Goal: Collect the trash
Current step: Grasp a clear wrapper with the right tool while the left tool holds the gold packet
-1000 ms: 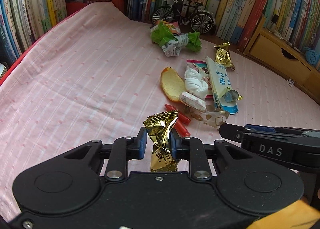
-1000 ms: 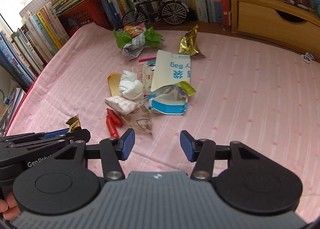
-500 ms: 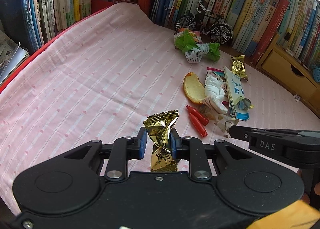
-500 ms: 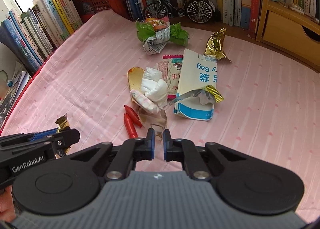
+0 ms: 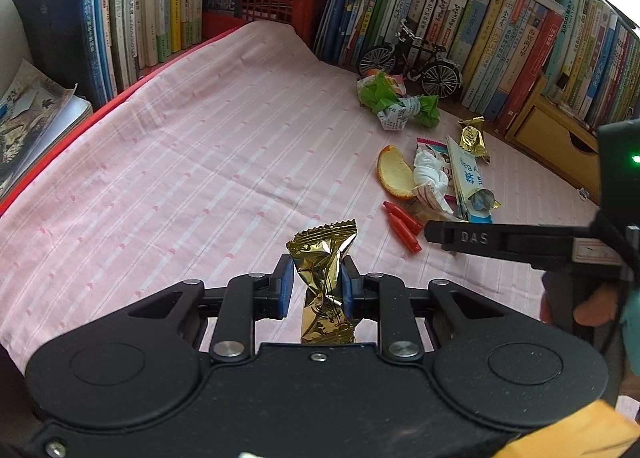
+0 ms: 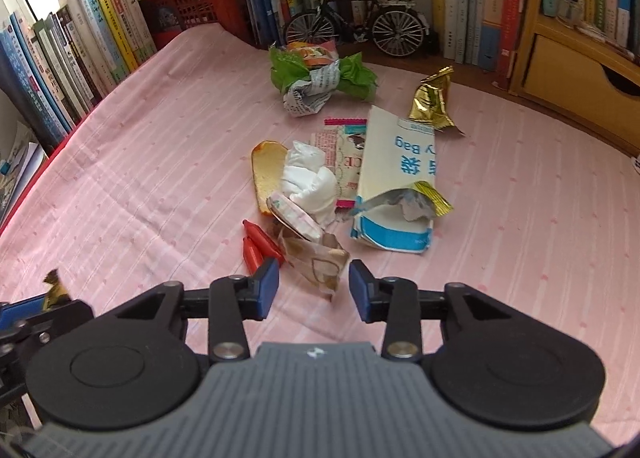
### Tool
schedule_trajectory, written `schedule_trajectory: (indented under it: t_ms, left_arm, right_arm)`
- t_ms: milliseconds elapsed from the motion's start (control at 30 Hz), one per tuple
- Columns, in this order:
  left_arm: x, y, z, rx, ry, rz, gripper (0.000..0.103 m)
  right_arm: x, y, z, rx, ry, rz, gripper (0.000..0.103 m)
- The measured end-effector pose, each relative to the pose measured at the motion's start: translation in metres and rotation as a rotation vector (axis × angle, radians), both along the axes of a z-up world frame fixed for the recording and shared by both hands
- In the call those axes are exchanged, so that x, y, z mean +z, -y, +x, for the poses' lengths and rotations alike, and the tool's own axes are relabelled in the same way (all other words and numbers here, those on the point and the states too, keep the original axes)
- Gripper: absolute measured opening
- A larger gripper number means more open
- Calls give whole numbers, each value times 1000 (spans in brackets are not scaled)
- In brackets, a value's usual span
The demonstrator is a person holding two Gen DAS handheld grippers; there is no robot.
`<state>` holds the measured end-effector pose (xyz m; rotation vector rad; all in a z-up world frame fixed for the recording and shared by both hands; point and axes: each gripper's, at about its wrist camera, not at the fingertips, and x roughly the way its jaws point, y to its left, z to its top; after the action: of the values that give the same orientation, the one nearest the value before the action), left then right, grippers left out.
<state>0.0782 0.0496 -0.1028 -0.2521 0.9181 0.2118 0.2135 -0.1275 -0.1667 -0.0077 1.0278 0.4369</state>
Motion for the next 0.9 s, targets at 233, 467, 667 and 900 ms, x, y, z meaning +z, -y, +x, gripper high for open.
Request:
schedule_trajectory:
  t_ms: [233, 467, 667, 900]
  left_arm:
    - [-6, -10, -9, 45, -17, -14, 22]
    - [-7, 6, -5, -13, -7, -24, 22]
    - [-8, 18, -7, -49, -12, -31, 22]
    - [-9, 22, -20, -88, -12, -42, 22]
  right_arm:
    - [4, 9, 3, -53, -33, 74, 21]
    - [19, 51, -33, -47, -76, 96, 20]
    - [18, 78, -63, -87, -119, 109, 20]
    - [24, 82, -81, -125, -107, 115, 20]
